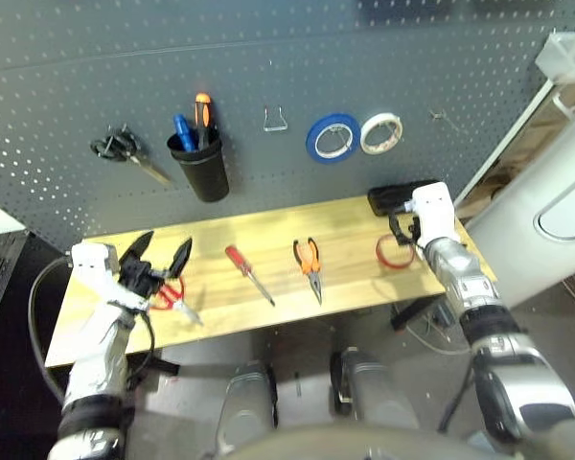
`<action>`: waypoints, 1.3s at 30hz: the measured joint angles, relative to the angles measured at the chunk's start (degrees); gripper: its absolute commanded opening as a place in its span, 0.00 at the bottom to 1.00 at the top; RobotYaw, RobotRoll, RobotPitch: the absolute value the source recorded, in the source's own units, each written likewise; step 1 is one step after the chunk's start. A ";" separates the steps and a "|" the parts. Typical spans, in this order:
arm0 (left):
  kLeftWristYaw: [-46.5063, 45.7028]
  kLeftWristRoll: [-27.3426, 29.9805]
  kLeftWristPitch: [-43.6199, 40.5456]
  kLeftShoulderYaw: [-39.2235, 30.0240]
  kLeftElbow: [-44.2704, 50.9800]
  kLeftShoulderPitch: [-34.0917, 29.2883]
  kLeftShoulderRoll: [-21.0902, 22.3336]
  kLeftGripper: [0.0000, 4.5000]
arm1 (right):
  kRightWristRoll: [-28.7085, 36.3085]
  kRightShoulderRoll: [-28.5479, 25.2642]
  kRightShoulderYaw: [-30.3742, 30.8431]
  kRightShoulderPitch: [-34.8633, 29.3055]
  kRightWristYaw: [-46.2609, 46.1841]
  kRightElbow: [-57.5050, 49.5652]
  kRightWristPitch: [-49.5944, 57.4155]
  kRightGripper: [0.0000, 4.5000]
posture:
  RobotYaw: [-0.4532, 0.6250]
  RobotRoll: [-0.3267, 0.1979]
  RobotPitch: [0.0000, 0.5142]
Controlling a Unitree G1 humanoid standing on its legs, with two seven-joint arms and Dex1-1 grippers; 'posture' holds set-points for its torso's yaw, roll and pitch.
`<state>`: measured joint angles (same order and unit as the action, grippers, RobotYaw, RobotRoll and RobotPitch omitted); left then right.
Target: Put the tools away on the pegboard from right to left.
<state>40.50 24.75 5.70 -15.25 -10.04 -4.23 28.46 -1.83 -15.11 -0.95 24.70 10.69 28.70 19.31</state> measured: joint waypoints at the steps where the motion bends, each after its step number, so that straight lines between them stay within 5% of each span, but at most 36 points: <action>1: 0.90 0.27 -1.66 0.35 2.03 -0.83 0.71 1.00 | 0.10 -0.76 0.52 0.30 1.79 -0.37 3.82 1.00 | 0.41 0.62 0.49; 7: 4.54 1.27 -9.56 3.07 11.92 -4.37 2.73 1.00 | 1.63 -2.00 2.24 1.97 8.52 0.83 16.08 1.00 | 0.41 0.62 0.56; 17: 4.62 1.55 -15.50 4.09 18.82 -4.37 3.11 1.00 | -0.51 -0.66 5.34 11.06 10.75 18.17 12.27 1.00 | 0.46 0.62 0.52; 29: 0.71 1.54 -18.92 4.12 21.49 -0.28 2.02 1.00 | -1.73 2.17 5.26 14.29 7.95 28.73 4.10 0.03 | 0.46 0.62 0.28; 39: -0.12 1.21 -18.38 4.63 17.87 5.83 0.49 1.00 | -1.90 -2.19 2.30 0.72 1.56 0.61 6.37 0.01 | 0.40 0.62 0.11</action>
<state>40.38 25.97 -12.67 -10.62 7.83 1.60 28.94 -3.73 -17.30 1.36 25.42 12.25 29.31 25.68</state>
